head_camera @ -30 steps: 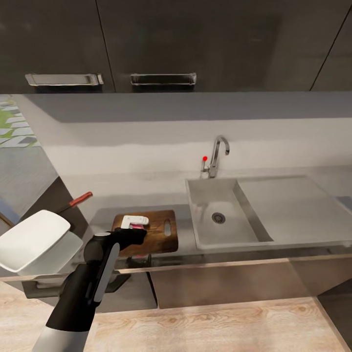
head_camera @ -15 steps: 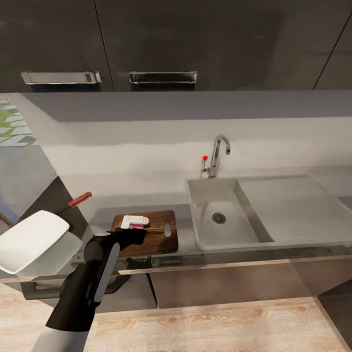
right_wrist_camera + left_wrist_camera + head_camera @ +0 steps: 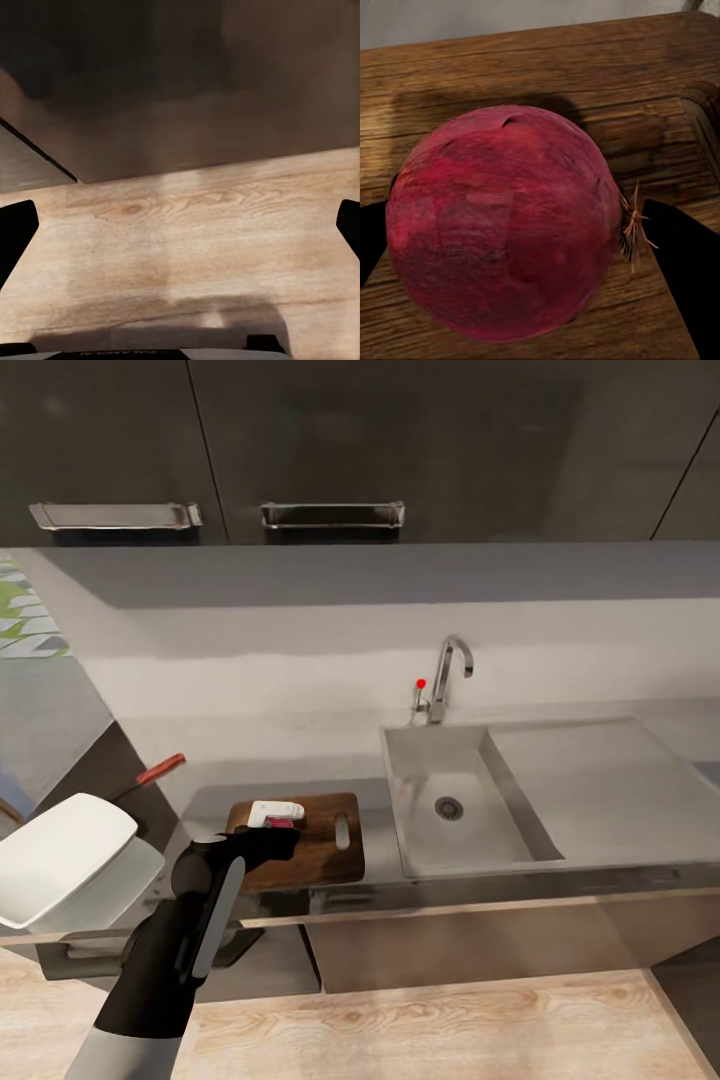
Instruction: In the kitchen, take the Vidalia onion out of the sink, dice it on the chopping board with the paring knife, put the diced onion into the bowl on the countertop, then place both the paring knife and the chopping board into the sink.
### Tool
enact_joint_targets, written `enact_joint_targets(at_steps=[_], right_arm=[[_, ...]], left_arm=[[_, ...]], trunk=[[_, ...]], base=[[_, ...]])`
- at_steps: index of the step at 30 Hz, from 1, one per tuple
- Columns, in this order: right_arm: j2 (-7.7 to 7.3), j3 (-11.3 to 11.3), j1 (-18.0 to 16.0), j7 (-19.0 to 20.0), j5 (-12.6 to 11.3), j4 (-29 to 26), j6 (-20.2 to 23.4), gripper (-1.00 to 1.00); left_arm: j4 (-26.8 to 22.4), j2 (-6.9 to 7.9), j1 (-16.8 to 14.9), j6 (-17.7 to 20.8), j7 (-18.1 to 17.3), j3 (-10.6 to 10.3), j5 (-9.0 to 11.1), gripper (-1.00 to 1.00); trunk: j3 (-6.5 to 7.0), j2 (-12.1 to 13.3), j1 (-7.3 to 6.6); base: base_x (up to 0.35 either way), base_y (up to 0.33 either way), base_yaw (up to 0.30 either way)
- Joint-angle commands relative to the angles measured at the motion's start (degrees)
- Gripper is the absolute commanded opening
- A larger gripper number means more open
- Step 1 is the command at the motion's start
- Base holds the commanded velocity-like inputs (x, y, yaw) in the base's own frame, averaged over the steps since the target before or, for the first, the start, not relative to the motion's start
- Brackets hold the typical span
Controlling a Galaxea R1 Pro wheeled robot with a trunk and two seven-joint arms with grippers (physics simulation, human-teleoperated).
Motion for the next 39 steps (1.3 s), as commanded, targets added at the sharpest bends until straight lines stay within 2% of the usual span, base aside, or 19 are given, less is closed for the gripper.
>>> enact_joint_targets(at_steps=[1, 39], right_arm=[[0.00, 0.04, 0.02, 0.02, -0.12, -0.08, -0.07, 1.00], [0.00, 0.04, 0.02, 0.02, -0.12, -0.08, -0.07, 1.00]], left_arm=[[-0.05, -0.02, -0.04, 0.27, 0.10, 0.03, 0.32, -1.00], [0.03, 0.07, -0.06, 0.27, 0.21, -0.06, 0.30, -1.00]], trunk=[[-0.09, -0.10, 0.04], [-0.40, -0.10, 0.04]], base=[[0.080, 0.000, 0.000], [0.003, 0.000, 0.000]])
